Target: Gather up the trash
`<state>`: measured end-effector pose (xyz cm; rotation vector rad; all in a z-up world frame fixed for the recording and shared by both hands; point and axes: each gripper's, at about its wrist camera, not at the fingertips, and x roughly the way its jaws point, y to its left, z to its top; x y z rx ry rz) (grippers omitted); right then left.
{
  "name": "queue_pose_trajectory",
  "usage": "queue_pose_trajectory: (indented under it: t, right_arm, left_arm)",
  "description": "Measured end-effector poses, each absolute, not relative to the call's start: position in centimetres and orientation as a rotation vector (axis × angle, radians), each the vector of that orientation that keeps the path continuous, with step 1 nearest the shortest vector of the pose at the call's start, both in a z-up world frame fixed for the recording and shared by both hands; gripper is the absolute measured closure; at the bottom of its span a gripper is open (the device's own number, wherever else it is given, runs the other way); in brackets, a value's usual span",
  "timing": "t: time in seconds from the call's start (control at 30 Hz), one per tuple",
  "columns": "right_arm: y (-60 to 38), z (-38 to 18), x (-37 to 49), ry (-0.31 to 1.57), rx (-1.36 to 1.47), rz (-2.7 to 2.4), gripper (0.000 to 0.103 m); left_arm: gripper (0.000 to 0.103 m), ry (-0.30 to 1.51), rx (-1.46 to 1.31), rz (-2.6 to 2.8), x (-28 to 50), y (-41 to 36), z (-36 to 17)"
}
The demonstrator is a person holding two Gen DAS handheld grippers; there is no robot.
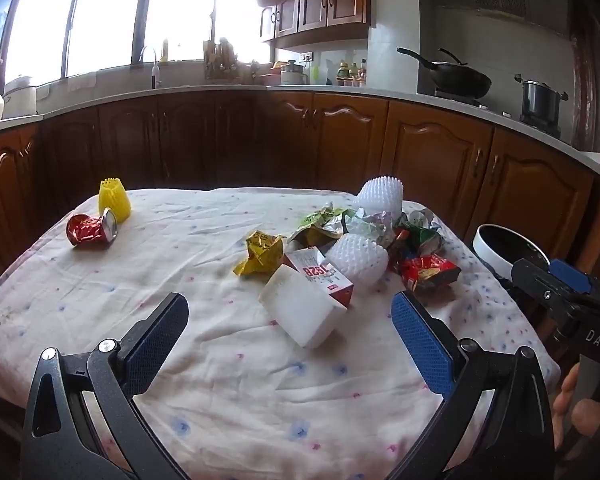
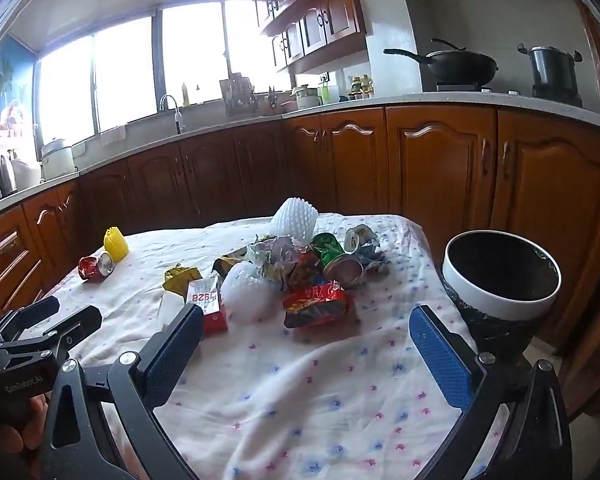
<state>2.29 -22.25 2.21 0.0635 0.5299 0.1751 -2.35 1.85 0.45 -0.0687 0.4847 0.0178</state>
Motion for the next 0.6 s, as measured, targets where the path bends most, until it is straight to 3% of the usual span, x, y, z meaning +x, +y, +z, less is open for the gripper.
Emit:
queue_pose_trajectory:
  t: [0.6]
  right_arm:
    - [-22.29,2.18,2.25,0.532,0.077,0.184,0.000]
  left_arm:
    - [0.000,0.471,-0.062,0.032,-2.49,1.67,0.58]
